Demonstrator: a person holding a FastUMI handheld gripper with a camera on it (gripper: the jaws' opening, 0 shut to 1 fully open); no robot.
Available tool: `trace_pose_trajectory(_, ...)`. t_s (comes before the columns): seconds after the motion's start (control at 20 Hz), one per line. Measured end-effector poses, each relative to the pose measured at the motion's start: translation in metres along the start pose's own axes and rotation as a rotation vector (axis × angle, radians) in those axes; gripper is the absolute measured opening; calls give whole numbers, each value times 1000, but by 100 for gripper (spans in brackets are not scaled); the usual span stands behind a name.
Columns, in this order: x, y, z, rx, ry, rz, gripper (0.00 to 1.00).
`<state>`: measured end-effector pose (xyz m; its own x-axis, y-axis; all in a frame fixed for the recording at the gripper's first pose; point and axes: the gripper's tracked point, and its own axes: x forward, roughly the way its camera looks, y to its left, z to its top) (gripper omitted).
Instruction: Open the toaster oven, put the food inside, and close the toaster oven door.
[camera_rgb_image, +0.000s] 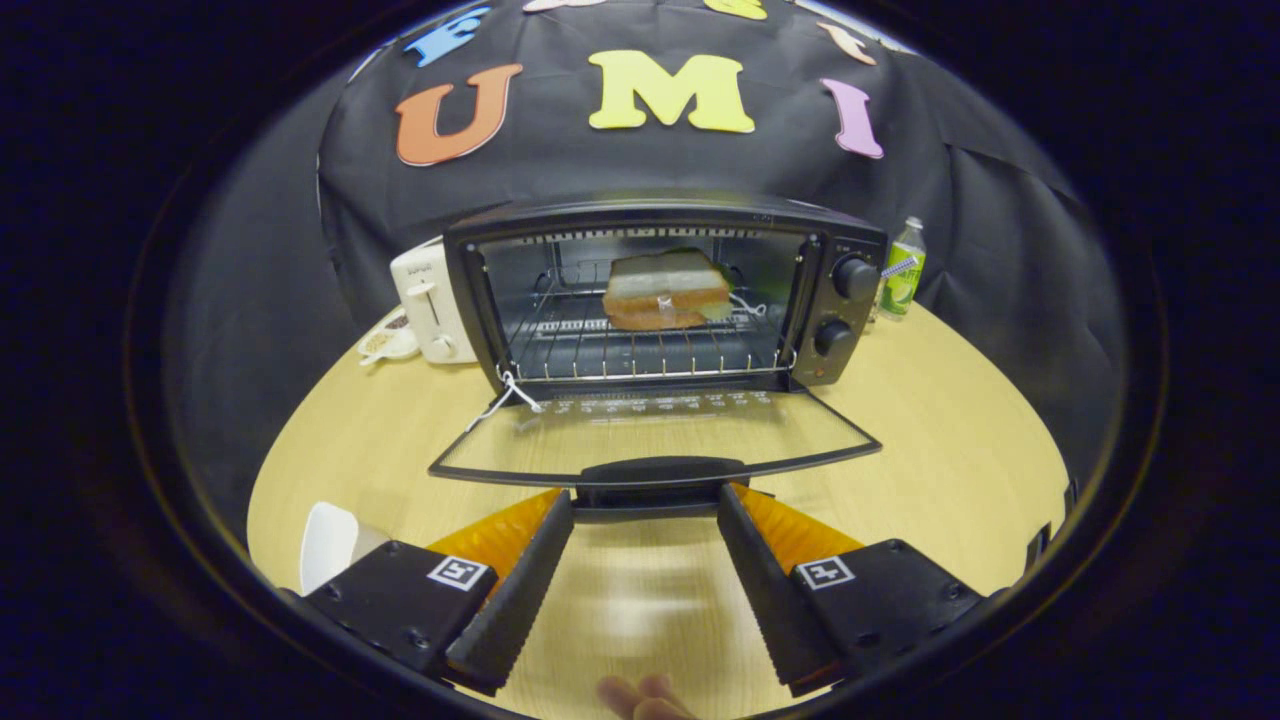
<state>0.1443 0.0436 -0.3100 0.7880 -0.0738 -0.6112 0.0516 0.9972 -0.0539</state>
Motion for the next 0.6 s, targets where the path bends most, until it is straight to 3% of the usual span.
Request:
trace_pose_trajectory(0.4,-10,2,43,-12,-131,7,96)
trace_pose_trajectory(0.6,-13,4,84,-21,-324,15,96)
